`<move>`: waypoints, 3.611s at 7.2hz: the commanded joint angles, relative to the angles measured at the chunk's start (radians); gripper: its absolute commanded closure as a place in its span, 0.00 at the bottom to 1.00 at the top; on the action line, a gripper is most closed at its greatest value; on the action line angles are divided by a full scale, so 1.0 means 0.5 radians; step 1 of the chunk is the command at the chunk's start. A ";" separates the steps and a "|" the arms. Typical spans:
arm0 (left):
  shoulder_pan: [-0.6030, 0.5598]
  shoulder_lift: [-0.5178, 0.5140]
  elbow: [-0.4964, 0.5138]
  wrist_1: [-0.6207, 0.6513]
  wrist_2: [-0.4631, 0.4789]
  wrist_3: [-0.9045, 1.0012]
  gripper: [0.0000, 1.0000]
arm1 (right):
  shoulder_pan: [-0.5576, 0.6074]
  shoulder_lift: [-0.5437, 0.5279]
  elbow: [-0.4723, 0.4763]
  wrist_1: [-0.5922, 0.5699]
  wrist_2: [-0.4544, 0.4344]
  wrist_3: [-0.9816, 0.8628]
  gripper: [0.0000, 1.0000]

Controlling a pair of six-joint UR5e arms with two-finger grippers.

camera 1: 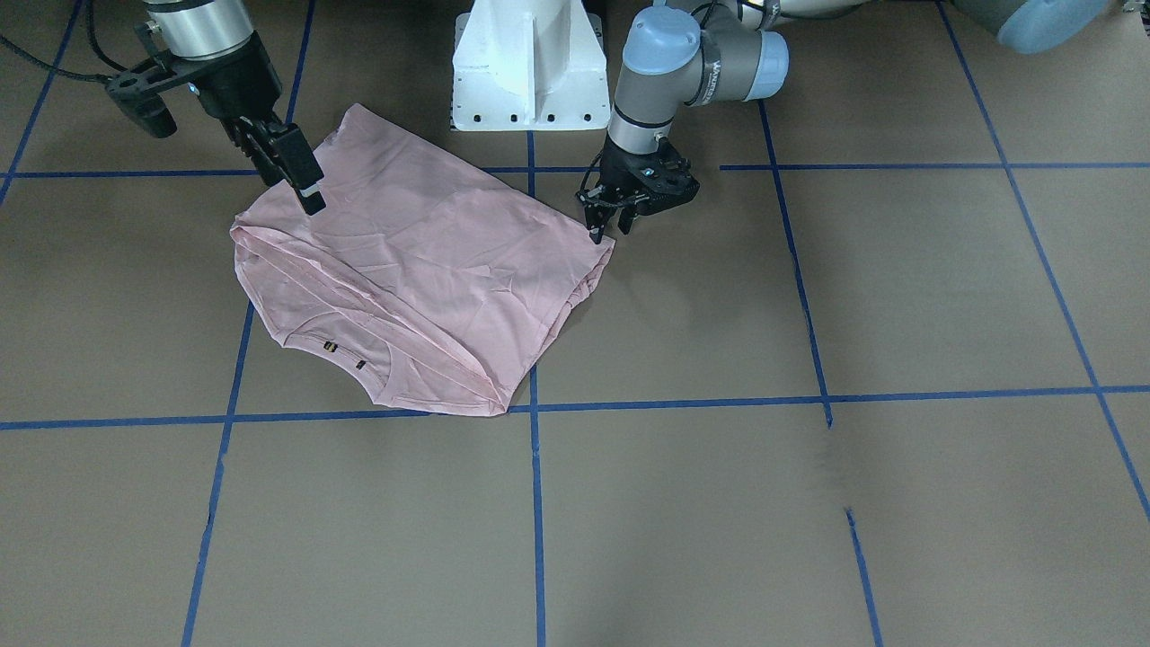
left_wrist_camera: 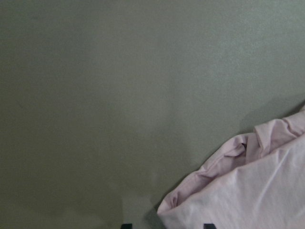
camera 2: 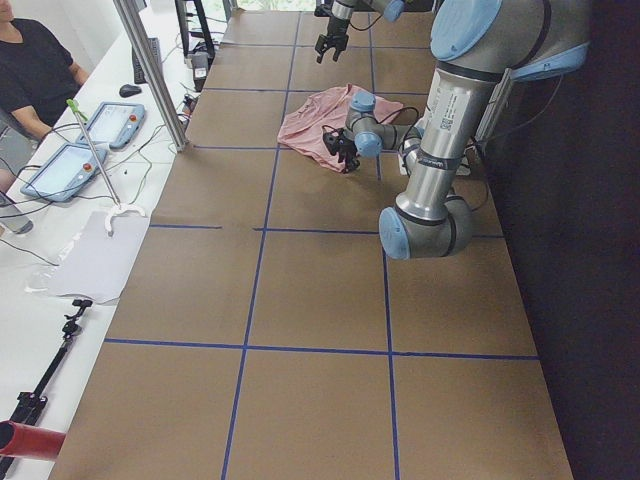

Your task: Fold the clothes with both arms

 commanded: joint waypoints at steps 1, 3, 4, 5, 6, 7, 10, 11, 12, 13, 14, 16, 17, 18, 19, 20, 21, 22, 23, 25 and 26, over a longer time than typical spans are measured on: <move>0.001 -0.009 0.009 0.001 0.003 0.005 0.48 | 0.002 0.000 0.000 0.000 0.000 0.003 0.00; 0.001 -0.009 0.009 0.001 0.003 0.005 0.55 | 0.002 -0.003 0.000 0.000 0.000 0.003 0.00; 0.001 -0.009 0.009 0.001 0.003 0.005 0.56 | 0.002 -0.003 0.003 -0.003 0.000 0.006 0.00; 0.001 -0.009 0.009 0.001 0.003 0.005 0.57 | 0.002 -0.003 0.000 0.000 0.000 0.006 0.00; 0.001 -0.009 0.015 0.001 0.003 0.005 0.58 | 0.002 -0.003 0.003 0.000 0.000 0.006 0.00; 0.001 -0.009 0.021 0.001 0.003 0.005 0.58 | 0.002 -0.003 0.006 0.000 0.003 0.009 0.00; 0.001 -0.009 0.040 0.001 0.003 0.005 0.69 | 0.002 -0.006 0.009 -0.003 0.006 0.018 0.00; 0.001 -0.021 0.055 0.001 0.006 0.008 0.76 | 0.002 -0.006 0.003 -0.003 0.006 0.018 0.00; -0.002 -0.027 0.055 0.001 0.007 0.011 1.00 | 0.002 -0.006 0.003 -0.003 0.006 0.018 0.00; -0.005 -0.027 0.058 0.004 0.007 0.014 1.00 | 0.002 -0.006 0.003 -0.003 0.006 0.018 0.00; -0.017 -0.036 0.034 0.062 0.007 0.017 1.00 | 0.002 -0.006 0.000 -0.003 0.006 0.018 0.00; -0.191 -0.043 -0.110 0.276 0.003 0.383 1.00 | 0.002 -0.003 0.000 -0.003 0.006 0.018 0.00; -0.323 -0.027 -0.083 0.274 0.010 0.616 1.00 | 0.002 -0.003 0.006 -0.003 0.006 0.018 0.00; -0.473 -0.024 -0.059 0.262 -0.003 0.880 1.00 | 0.002 -0.003 0.009 -0.003 0.009 0.018 0.00; -0.593 -0.042 0.039 0.211 -0.015 1.074 1.00 | 0.002 0.000 0.006 0.000 0.003 0.018 0.00; -0.703 -0.052 0.304 -0.209 -0.024 1.416 1.00 | 0.008 -0.003 -0.006 -0.003 -0.003 0.000 0.00; -0.811 -0.137 0.680 -0.635 -0.152 1.501 1.00 | 0.002 0.000 -0.018 0.000 -0.003 -0.001 0.00; -0.864 -0.338 1.003 -0.755 -0.174 1.499 1.00 | 0.002 0.064 -0.024 0.000 -0.006 0.021 0.00; -0.910 -0.571 1.276 -0.765 -0.175 1.493 1.00 | -0.001 0.128 -0.058 0.000 -0.012 0.027 0.00; -0.962 -0.741 1.596 -0.948 -0.171 1.326 1.00 | -0.004 0.187 -0.067 -0.018 -0.003 0.015 0.00; -0.959 -0.827 1.708 -1.020 -0.171 1.257 1.00 | -0.016 0.196 -0.070 -0.009 -0.003 0.015 0.00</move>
